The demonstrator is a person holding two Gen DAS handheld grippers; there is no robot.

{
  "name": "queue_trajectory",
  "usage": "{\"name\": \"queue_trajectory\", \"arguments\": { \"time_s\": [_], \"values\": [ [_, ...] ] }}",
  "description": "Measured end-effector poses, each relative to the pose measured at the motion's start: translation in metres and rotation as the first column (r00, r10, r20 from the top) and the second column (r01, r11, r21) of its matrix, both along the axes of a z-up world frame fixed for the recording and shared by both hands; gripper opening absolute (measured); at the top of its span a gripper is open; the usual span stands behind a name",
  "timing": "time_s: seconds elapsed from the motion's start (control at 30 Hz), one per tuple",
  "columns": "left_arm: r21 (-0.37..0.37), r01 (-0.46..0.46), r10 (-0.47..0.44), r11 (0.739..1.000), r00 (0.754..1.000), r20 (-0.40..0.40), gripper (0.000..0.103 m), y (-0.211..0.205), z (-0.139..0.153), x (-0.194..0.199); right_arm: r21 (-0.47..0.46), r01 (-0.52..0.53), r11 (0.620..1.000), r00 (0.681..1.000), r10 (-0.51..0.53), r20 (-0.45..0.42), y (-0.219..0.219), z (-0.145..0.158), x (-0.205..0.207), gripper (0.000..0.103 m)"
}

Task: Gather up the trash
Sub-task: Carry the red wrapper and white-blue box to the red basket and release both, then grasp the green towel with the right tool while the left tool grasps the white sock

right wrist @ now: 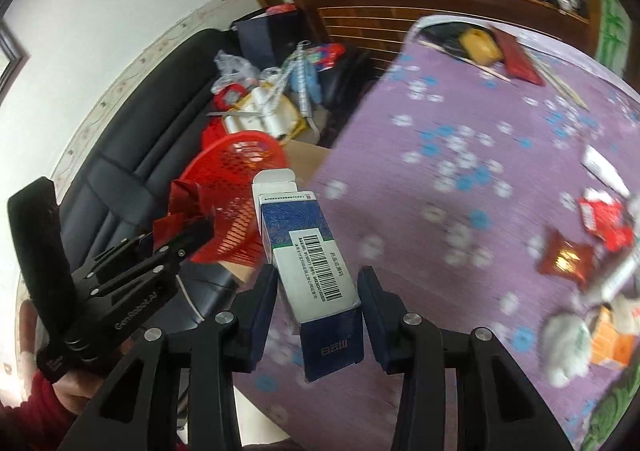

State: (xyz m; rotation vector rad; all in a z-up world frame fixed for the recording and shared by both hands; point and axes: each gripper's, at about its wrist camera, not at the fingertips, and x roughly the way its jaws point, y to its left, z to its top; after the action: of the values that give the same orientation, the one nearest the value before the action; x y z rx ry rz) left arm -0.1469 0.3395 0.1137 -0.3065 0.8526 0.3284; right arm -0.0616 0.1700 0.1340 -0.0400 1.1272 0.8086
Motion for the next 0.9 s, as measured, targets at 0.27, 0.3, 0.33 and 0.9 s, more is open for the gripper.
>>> {"name": "queue_trajectory", "arguments": {
  "time_s": [0.27, 0.3, 0.33, 0.9],
  "values": [
    [0.011, -0.045, 0.045, 0.999, 0.999, -0.023, 0.035, 0.052, -0.004, -0.005, 0.012, -0.049, 0.999, 0.998, 0.05, -0.027, 0.084, -0.002, 0.002, 0.046],
    [0.017, -0.05, 0.05, 0.999, 0.998, -0.025, 0.035, 0.058, -0.004, -0.004, 0.008, -0.046, 0.999, 0.998, 0.046, -0.033, 0.094, -0.003, 0.005, 0.046],
    [0.02, -0.052, 0.053, 0.998, 0.998, -0.027, 0.035, 0.062, -0.005, -0.003, 0.01, -0.044, 0.999, 0.998, 0.044, -0.042, 0.103, -0.005, 0.009, 0.046],
    [-0.032, 0.037, -0.035, 0.999, 0.998, 0.043, 0.065, 0.047, 0.003, 0.003, 0.001, 0.111, 0.994, 0.994, -0.111, -0.001, 0.053, -0.003, 0.01, 0.069]
  ]
}}
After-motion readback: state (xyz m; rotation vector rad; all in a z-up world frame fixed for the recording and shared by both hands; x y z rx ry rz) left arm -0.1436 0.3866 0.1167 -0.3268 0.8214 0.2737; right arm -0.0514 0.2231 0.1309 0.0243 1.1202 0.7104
